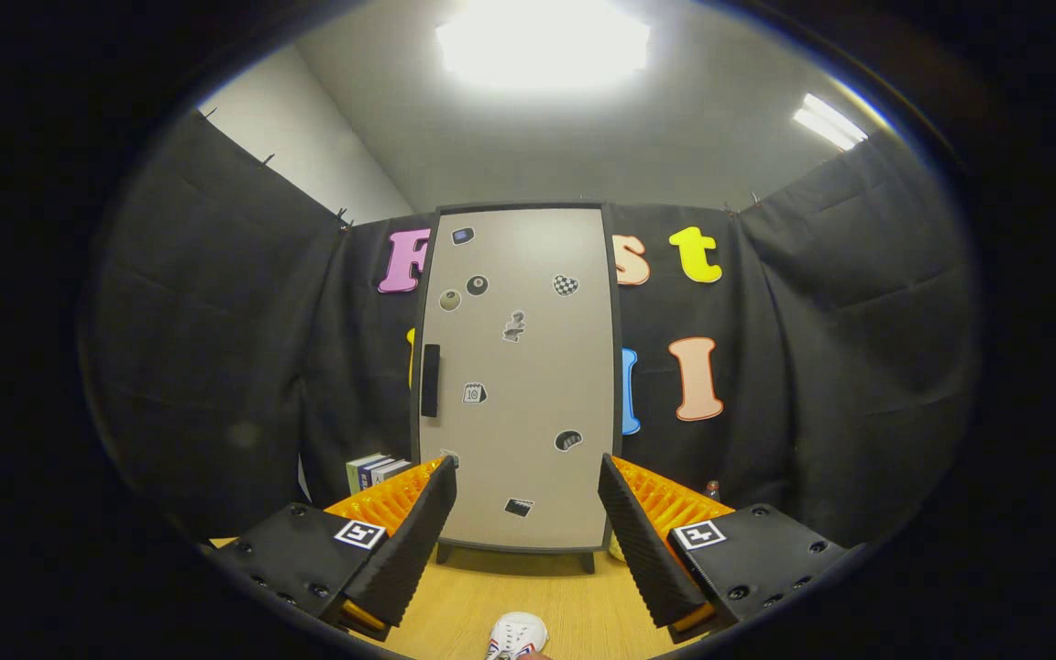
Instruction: Open the shoe cabinet door, grab the shoes and put them into the shoe cabinet, then close the shoe cabinet door.
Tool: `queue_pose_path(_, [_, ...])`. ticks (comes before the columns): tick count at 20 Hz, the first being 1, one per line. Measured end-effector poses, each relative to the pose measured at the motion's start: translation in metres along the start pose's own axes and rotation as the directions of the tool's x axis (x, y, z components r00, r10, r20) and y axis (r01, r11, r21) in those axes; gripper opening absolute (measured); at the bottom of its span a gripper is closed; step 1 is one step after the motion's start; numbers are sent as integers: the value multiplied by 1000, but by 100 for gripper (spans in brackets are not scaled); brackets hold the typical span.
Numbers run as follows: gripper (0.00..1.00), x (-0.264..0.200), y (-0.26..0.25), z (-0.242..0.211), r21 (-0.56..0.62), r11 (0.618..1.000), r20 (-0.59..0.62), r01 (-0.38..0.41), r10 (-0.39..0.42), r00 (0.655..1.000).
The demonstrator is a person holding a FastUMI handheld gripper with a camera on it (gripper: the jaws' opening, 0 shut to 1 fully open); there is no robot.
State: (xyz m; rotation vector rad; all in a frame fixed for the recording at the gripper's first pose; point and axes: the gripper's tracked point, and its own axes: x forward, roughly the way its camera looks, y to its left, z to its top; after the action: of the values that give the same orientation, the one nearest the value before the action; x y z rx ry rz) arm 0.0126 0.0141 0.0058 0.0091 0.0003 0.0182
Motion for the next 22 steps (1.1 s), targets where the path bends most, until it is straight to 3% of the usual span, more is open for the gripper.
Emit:
queue_pose_path(14, [98,117,76,56,-3,992,74,-125,125,989])
queue_pose_path(22, [98,202,114,51,-21,987,57,-161,162,985])
